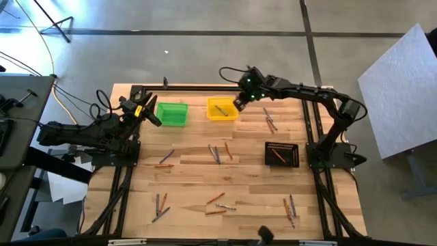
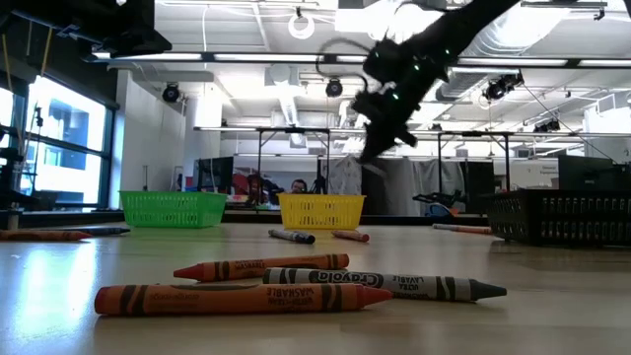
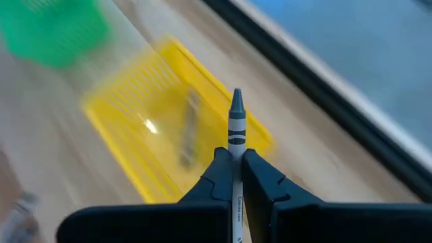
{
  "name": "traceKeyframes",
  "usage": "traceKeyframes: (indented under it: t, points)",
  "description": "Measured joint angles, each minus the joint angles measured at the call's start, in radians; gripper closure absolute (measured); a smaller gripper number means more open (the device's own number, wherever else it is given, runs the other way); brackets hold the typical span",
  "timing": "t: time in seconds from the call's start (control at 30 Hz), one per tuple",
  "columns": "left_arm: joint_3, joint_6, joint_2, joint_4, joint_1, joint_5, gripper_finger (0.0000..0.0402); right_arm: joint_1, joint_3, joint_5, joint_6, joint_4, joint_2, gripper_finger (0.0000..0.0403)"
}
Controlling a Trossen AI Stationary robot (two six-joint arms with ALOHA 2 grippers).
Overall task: Sort crayons
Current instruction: Put the gray crayon into the yellow bin
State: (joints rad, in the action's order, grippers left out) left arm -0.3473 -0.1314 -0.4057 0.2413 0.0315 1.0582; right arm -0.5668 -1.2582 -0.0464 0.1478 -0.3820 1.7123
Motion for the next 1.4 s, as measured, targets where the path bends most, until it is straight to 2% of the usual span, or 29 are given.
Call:
traceKeyframes:
  t: [0.17,0.37,0.47,0.7,1.07,1.23,1.4]
  points:
    - [0.000,0.000,0.000,0.000,0.000,0.000,0.0303,0.065,-0.002,0.024,0.004,0.202,0.004,0.0402]
    - [0.000,0.000,0.000,0.000,0.000,0.000,0.0303,0.135,-0.002,0.220,0.008,0.367,0.075,0.0402]
    - [0.000,0.000,0.000,0.000,0.000,0.000,0.0303,0.154,-0.002,0.276,0.008,0.405,0.133,0.0402]
    - [0.000,-0.001,0.000,-0.001,0.000,0.000,0.0303,0.156,-0.002,0.287,0.014,0.471,0.235,0.0402]
    - [0.000,-0.004,0.000,-0.003,0.000,0.000,0.0303,0.169,-0.001,0.282,0.054,0.474,0.248,0.0400]
    - [0.000,-0.004,0.000,-0.003,0.000,0.000,0.0303,0.169,-0.001,0.274,0.079,0.450,0.248,0.0373]
    - [0.000,-0.004,0.000,-0.004,0.000,0.000,0.0303,0.168,-0.001,0.273,0.079,0.417,0.248,0.0329]
